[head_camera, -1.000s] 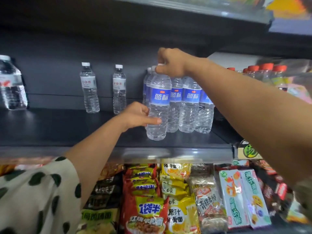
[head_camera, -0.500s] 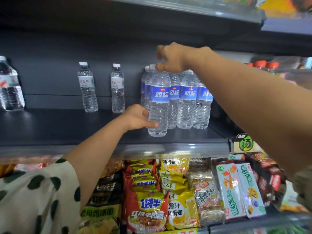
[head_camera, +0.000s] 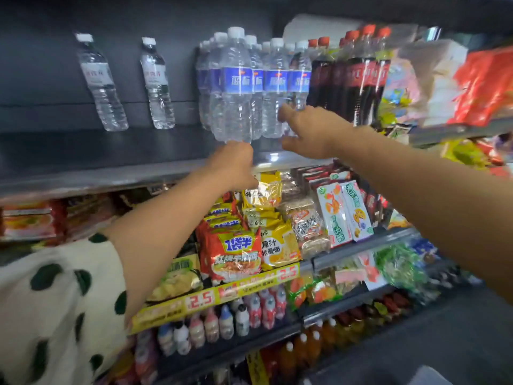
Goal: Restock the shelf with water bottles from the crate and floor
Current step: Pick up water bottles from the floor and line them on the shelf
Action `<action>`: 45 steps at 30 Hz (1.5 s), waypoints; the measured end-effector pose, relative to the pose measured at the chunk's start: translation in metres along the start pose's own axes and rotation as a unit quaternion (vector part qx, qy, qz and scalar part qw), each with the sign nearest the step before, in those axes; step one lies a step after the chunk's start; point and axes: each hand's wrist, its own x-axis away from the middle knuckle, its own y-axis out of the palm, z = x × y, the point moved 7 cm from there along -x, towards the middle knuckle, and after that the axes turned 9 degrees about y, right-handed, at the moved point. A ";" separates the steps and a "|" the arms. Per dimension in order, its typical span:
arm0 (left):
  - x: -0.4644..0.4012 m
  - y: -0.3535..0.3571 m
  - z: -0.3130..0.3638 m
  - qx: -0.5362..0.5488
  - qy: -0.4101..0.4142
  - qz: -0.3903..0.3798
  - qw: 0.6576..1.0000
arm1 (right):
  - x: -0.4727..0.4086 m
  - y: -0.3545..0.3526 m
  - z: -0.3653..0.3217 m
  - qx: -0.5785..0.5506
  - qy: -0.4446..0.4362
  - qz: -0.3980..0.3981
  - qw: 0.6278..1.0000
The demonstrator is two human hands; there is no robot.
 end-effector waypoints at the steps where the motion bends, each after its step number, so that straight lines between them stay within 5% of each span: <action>1: 0.009 0.017 0.010 -0.017 0.019 -0.023 0.999 | 0.018 0.014 0.000 0.001 0.013 -0.016 1.000; 14: 0.080 0.254 0.079 -0.030 0.093 -0.238 0.966 | 0.197 0.247 0.026 -0.030 0.100 -0.207 0.973; 25: 0.089 0.544 0.119 -0.018 0.096 -0.361 0.927 | 0.308 0.541 0.085 -0.077 0.193 -0.332 0.920; 36: 0.137 0.849 0.135 0.025 0.069 -0.428 0.901 | 0.427 0.850 0.094 -0.100 0.189 -0.441 0.872; 45: 0.158 0.978 0.105 0.010 0.061 -0.462 0.885 | 0.447 1.009 0.047 -0.104 0.169 -0.464 0.864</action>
